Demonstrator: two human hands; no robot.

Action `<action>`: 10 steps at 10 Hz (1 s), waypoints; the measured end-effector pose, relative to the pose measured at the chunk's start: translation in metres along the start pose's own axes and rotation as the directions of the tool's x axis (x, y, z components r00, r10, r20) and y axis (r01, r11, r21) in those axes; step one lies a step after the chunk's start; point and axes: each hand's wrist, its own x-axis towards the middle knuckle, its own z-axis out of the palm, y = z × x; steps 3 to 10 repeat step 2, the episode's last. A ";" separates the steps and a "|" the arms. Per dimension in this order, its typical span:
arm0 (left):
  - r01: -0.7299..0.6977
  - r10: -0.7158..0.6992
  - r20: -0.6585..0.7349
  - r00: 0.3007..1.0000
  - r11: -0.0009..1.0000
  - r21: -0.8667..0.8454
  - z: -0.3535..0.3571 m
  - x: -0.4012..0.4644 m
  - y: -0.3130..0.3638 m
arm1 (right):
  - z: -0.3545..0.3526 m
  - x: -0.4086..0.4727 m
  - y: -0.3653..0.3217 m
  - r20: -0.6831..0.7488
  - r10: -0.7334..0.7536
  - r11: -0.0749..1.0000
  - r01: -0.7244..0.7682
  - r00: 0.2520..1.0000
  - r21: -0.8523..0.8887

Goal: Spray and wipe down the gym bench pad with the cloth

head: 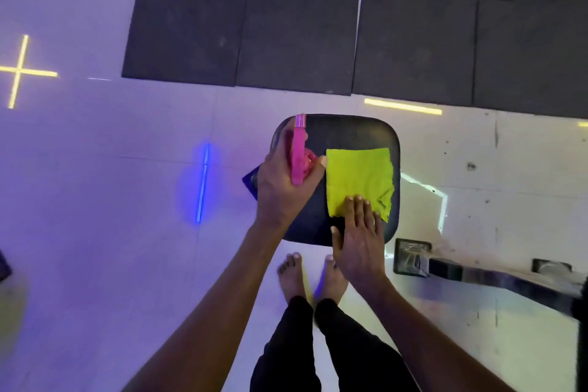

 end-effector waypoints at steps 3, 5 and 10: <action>-0.044 0.033 0.080 0.996 0.991 0.130 -0.028 -0.009 0.005 | -0.048 -0.001 -0.002 -0.100 0.045 0.996 -0.038 0.994 0.075; -0.044 0.033 0.080 0.996 0.991 0.130 -0.028 -0.009 0.005 | -0.048 -0.001 -0.002 -0.100 0.045 0.996 -0.038 0.994 0.075; -0.044 0.033 0.080 0.996 0.991 0.130 -0.028 -0.009 0.005 | -0.048 -0.001 -0.002 -0.100 0.045 0.996 -0.038 0.994 0.075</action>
